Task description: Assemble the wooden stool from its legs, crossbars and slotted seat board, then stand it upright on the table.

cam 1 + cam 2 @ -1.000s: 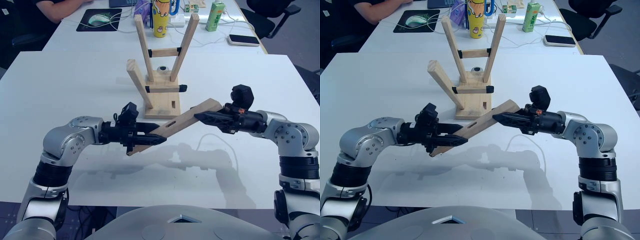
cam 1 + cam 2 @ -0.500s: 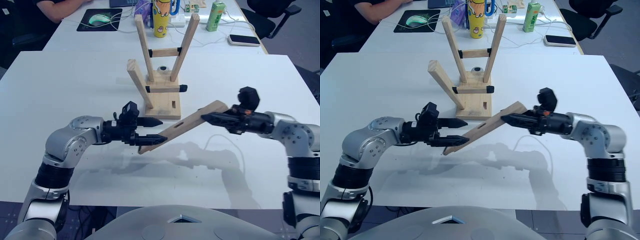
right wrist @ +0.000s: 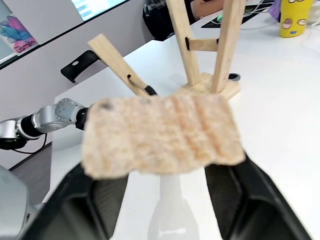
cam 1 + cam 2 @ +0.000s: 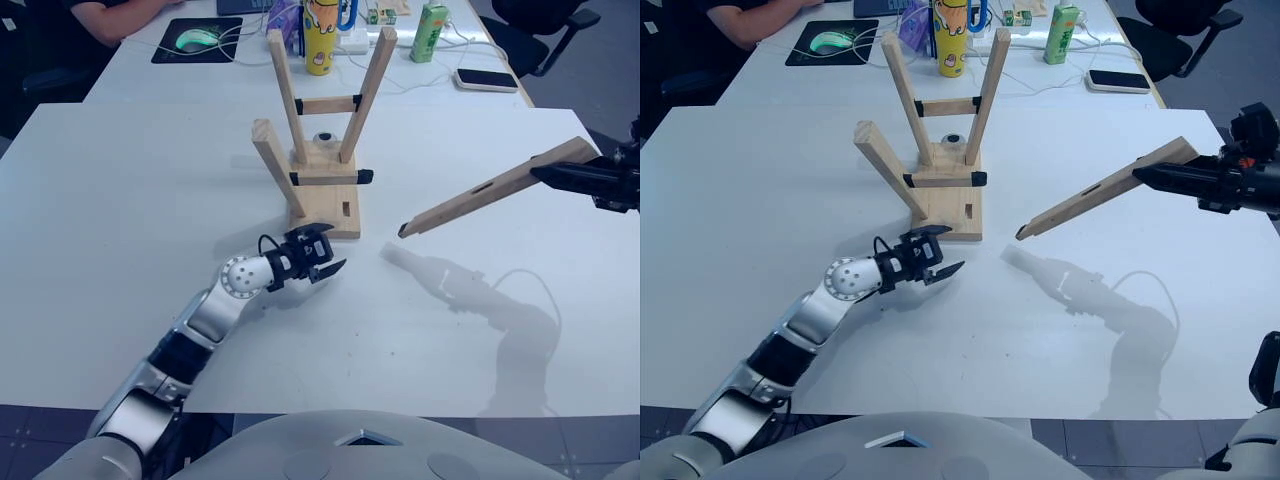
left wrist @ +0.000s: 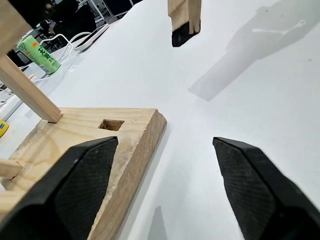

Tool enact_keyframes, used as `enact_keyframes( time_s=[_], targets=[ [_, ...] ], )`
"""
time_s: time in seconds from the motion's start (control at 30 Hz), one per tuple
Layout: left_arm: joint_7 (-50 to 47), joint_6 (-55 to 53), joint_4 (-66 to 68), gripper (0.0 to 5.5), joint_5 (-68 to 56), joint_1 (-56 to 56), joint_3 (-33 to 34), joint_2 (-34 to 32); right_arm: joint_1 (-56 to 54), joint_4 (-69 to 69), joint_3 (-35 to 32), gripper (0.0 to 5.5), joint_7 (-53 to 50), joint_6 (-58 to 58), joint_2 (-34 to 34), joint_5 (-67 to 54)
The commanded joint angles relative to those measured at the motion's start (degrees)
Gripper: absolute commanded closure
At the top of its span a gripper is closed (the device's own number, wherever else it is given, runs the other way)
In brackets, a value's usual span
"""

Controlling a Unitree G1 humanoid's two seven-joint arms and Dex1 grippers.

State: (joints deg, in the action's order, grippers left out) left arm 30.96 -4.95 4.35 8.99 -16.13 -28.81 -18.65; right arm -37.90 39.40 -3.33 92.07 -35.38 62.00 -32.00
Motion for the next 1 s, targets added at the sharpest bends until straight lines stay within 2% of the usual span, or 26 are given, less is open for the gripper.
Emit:
enact_keyframes(
  time_s=[0.03,0.3,0.47,0.57,0.67,0.87,1.0],
  targets=[
    [-4.27,0.30,8.83,1.97,2.41,-5.28,1.33,4.44,-2.35,1.89,1.46,3.39,0.41,0.63,-0.96,-0.34],
    [-5.41,0.03,21.30,1.97,3.30,-11.67,2.92,9.25,-1.18,1.90,1.54,3.39,0.37,0.12,-3.38,-0.96],
    [-1.36,-6.83,25.21,1.97,2.95,-13.17,3.32,9.33,-0.73,1.48,1.16,3.39,0.35,0.22,-4.44,-0.79],
    [2.87,-12.18,24.35,1.97,3.29,-11.74,2.44,7.43,-1.21,1.53,-0.07,3.39,0.34,0.79,-4.94,-0.42],
    [8.54,-15.35,20.21,1.97,4.68,-7.43,0.66,1.38,-2.35,1.24,-2.32,3.39,-0.31,1.31,-5.68,-0.44],
    [14.64,-11.59,13.62,1.97,5.84,2.21,-0.82,-11.57,0.60,-6.12,-6.27,3.39,-1.78,-1.28,-8.18,-3.14],
    [13.79,-9.69,10.64,1.97,2.52,4.05,1.85,-11.81,3.51,-15.07,-7.20,3.39,-5.68,-3.62,-12.73,-5.60]
  ],
)
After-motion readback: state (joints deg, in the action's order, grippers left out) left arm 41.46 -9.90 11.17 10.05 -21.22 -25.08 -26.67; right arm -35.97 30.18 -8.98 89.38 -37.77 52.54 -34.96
